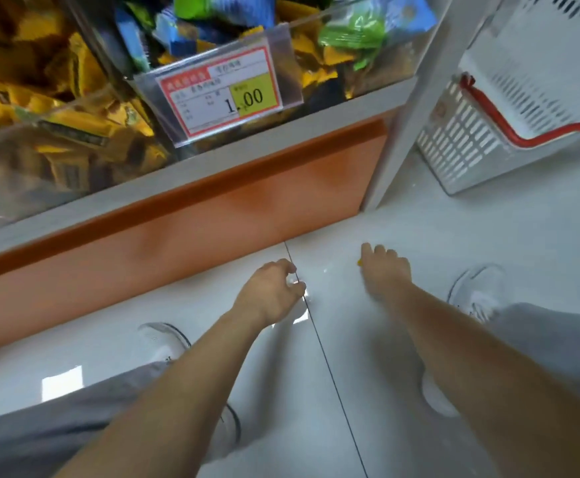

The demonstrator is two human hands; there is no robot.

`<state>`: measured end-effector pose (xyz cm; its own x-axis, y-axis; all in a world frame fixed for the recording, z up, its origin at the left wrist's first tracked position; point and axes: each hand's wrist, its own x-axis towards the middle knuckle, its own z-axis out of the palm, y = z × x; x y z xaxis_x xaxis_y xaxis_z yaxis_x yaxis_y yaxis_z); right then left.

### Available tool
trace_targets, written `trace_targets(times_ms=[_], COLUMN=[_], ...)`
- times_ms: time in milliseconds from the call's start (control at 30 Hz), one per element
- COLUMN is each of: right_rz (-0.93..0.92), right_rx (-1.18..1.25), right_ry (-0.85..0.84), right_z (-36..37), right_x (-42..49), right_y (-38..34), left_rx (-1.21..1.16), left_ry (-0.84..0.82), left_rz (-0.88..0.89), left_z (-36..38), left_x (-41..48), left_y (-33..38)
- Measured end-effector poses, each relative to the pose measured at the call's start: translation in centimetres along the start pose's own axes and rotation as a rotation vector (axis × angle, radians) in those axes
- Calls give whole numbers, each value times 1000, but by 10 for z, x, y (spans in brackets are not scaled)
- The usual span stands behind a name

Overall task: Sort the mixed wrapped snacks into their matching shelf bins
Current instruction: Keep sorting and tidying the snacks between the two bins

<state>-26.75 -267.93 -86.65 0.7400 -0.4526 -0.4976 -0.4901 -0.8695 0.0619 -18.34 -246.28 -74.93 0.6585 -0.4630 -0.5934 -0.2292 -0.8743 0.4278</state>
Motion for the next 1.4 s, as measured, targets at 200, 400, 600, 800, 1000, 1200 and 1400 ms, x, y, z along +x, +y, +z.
trace_targets(times_ms=[200, 400, 600, 800, 1000, 1200, 1400], right_rz=[-226, -422, -498, -717, -629, -550, -567], right_rx=[622, 1178, 1344, 714, 460, 320, 400], right_ry=[-459, -422, -210, 387, 475, 371, 245], right_z=[-76, -222, -323, -401, -417, -413, -413], right_x=[-46, -126, -208, -212, -156, -122, -106], right_y=[-27, -49, -40, -30, -37, -46, -33], left_rx=[66, 105, -144, -170, 65, 176, 206], left_ry=[-18, 109, 398, 747, 962, 1054, 721], left_rz=[101, 373, 530, 490, 40, 259, 544], left_z=[-44, -130, -200, -256, -304, -292, -246], left_x=[-26, -97, -179, -209, -182, -168, -141], left_y=[14, 59, 97, 82, 26, 61, 124])
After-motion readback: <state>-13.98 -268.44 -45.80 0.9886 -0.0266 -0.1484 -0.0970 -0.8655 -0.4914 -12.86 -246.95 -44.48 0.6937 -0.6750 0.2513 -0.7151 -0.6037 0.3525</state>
